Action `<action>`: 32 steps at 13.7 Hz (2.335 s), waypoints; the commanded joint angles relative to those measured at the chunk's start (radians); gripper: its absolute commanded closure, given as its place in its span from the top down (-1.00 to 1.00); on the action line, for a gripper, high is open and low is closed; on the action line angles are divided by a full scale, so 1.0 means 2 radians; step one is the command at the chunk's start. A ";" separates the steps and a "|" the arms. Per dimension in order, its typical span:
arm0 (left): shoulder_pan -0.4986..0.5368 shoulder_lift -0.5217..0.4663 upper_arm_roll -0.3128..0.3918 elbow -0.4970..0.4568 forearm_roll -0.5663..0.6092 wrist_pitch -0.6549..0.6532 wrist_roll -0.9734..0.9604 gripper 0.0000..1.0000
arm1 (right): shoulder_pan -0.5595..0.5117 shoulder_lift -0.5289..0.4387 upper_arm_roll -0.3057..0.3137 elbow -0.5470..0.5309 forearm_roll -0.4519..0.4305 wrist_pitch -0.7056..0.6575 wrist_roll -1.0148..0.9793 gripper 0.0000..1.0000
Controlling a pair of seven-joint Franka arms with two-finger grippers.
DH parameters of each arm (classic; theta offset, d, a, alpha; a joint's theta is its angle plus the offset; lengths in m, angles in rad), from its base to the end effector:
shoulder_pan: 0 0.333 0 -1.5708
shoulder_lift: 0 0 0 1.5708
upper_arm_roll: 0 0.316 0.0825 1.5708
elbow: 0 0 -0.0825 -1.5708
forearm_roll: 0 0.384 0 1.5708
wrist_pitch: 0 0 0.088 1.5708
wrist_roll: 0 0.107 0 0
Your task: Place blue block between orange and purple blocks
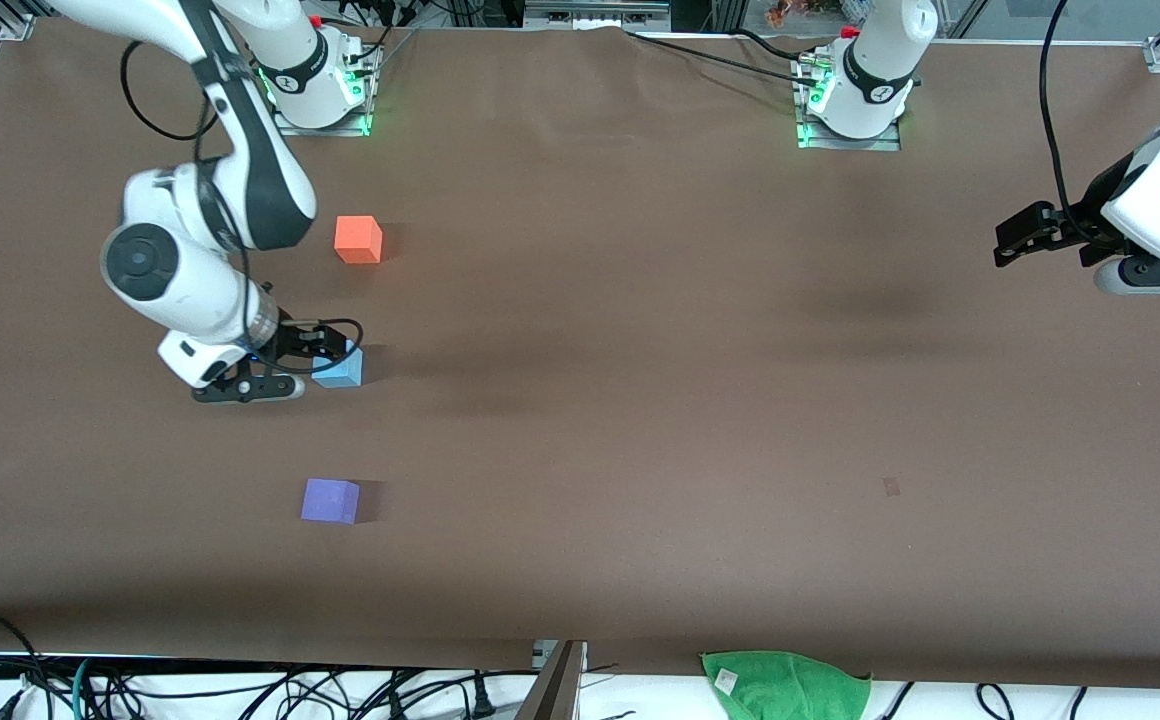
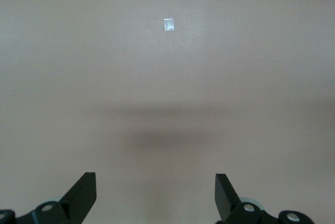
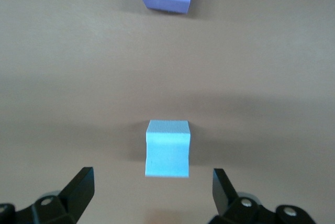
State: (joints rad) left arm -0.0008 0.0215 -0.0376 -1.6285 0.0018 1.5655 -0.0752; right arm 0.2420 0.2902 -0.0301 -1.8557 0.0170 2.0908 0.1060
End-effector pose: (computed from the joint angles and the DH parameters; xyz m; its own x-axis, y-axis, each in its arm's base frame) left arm 0.5569 -0.0210 0.5850 0.9958 0.0369 -0.0841 0.0364 -0.9993 -0.0073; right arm 0.6043 0.1319 0.3609 0.9937 0.0978 -0.0552 0.0979 -0.9952 0.0002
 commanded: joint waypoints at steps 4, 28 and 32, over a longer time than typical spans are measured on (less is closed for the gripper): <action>0.000 0.008 0.000 0.015 -0.008 -0.011 0.000 1.00 | -0.001 0.002 -0.033 0.160 -0.003 -0.198 -0.059 0.99; 0.000 0.015 0.000 0.017 -0.009 -0.010 0.001 1.00 | -0.112 -0.147 0.038 0.180 -0.012 -0.373 -0.059 0.99; 0.000 0.015 0.000 0.017 -0.009 -0.010 0.001 1.00 | -0.118 -0.144 0.063 0.179 -0.034 -0.380 -0.059 0.99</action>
State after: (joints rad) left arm -0.0010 0.0405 -0.0381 -1.6259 0.0018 1.5654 -0.0752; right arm 0.0296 0.0186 0.0762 -1.4802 -0.0367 1.3424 -0.0077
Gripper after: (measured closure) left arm 0.000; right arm 0.000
